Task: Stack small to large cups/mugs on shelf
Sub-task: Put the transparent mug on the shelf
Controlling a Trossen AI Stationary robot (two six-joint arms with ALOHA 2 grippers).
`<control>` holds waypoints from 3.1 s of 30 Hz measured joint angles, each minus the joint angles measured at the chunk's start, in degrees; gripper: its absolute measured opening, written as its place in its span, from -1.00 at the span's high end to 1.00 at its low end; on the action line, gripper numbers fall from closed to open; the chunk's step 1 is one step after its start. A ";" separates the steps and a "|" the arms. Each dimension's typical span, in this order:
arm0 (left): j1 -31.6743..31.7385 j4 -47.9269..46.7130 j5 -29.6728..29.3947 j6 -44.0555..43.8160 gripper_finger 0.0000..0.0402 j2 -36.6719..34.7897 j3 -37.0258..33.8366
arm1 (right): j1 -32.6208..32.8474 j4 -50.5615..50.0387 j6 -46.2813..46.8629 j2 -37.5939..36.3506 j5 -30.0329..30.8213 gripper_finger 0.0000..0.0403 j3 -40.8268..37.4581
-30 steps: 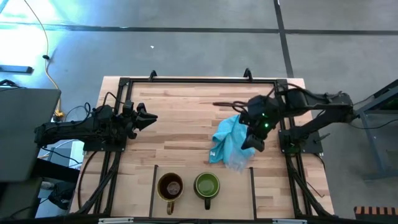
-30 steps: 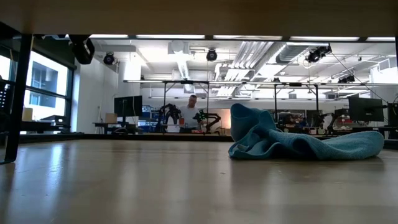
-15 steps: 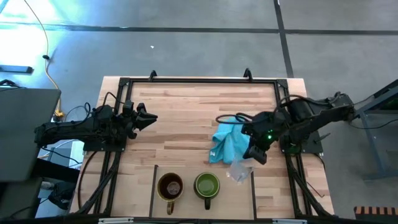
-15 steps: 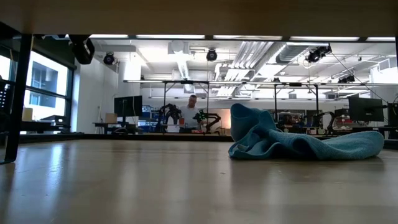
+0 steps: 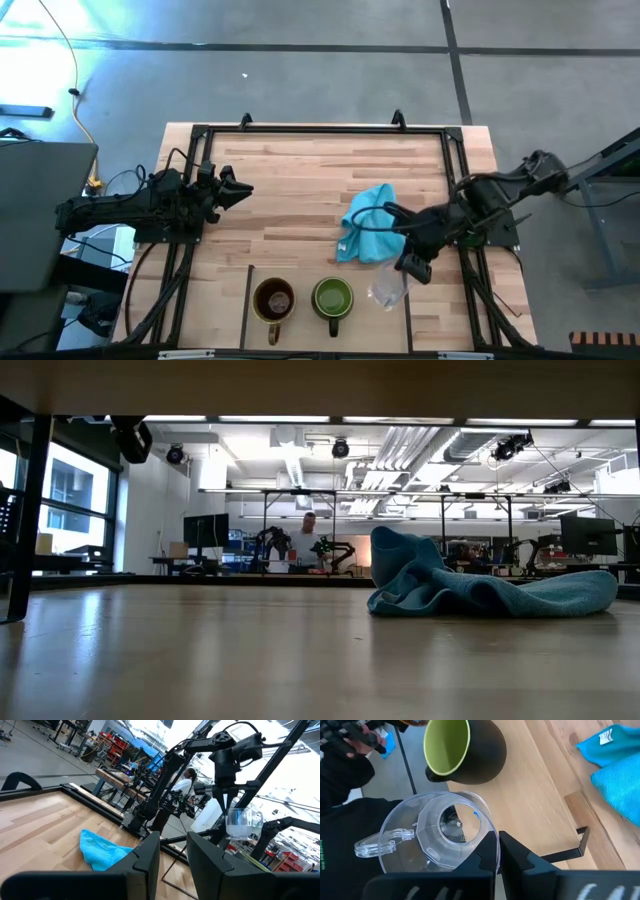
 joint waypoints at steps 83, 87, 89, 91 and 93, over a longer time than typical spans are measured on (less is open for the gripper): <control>0.01 -0.47 -0.22 -0.02 0.57 0.02 -0.02 | 6.11 -24.40 -16.21 24.13 11.62 1.00 24.06; 0.01 -0.47 -0.16 0.00 0.57 0.03 -0.02 | 6.55 -24.09 -15.81 24.89 11.67 1.00 24.06; 0.01 -0.47 0.21 0.02 0.57 0.04 -0.02 | 6.89 -23.98 -15.81 25.45 11.55 1.00 24.06; -0.01 -0.49 0.27 0.02 0.57 0.02 -0.02 | 7.03 -23.99 -15.80 25.94 11.41 1.00 24.04; 0.01 -0.51 0.46 0.04 0.57 0.03 -0.02 | 7.29 -23.96 -15.54 26.25 11.41 1.00 24.04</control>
